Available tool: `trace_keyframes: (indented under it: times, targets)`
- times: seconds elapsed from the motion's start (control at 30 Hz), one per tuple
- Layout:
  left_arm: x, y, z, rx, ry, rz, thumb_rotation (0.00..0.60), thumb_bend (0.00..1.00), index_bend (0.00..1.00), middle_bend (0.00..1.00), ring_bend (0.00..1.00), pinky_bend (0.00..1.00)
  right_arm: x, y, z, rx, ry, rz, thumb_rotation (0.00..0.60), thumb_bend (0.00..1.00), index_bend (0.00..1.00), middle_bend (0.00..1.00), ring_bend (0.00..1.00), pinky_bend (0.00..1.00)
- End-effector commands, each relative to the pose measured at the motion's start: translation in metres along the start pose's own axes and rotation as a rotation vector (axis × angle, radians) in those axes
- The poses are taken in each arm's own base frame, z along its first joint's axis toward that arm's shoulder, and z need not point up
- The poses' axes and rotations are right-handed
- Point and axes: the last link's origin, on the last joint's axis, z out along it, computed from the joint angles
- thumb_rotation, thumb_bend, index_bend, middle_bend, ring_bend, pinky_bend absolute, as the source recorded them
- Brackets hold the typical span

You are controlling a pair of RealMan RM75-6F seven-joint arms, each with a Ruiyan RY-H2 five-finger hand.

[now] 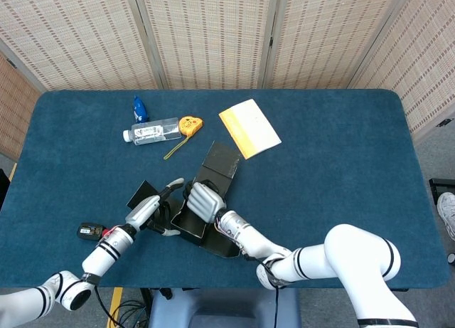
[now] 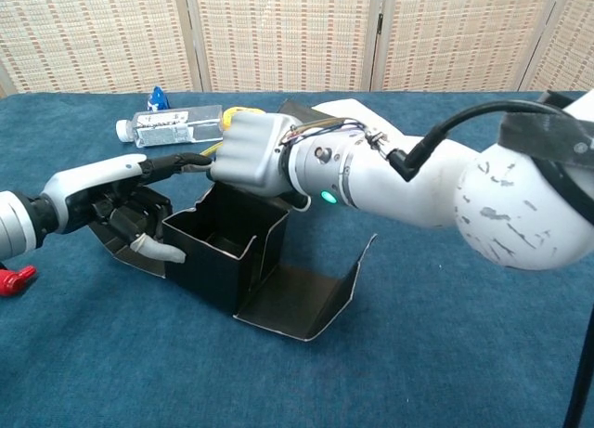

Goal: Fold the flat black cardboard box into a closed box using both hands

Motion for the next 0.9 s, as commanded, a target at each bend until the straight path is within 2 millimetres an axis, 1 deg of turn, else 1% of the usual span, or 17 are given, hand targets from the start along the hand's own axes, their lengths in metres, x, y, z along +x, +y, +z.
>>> trace_keyframes:
  times: [0.03,0.47,0.63,0.9]
  targets:
    - [-0.0007,-0.0016,-0.0005,0.001,-0.02,-0.015,0.6,0.09,0.0,0.0,0.59,0.62,0.0018,0.0002,0.0008,0.016,0.028,-0.028,0.6,0.15,0.36,0.4,0.72,0.89]
    - [-0.0002,-0.0059,-0.002,0.02,-0.06,-0.093,0.6,0.09,0.0,0.0,0.59,0.62,0.0076,-0.0005,-0.0023,0.025,0.095,-0.107,0.6,0.15,0.36,0.4,0.72,0.89]
    - [-0.0002,-0.0073,-0.0015,0.024,-0.064,-0.095,0.6,0.09,0.0,0.0,0.59,0.62,0.0107,0.0007,-0.0029,0.021,0.114,-0.121,0.6,0.15,0.36,0.4,0.72,0.89]
    - [-0.002,-0.0077,0.0002,0.033,-0.071,-0.124,0.6,0.09,0.0,0.0,0.59,0.62,0.0105,0.0026,-0.0031,0.014,0.136,-0.141,0.6,0.15,0.36,0.4,0.72,0.89]
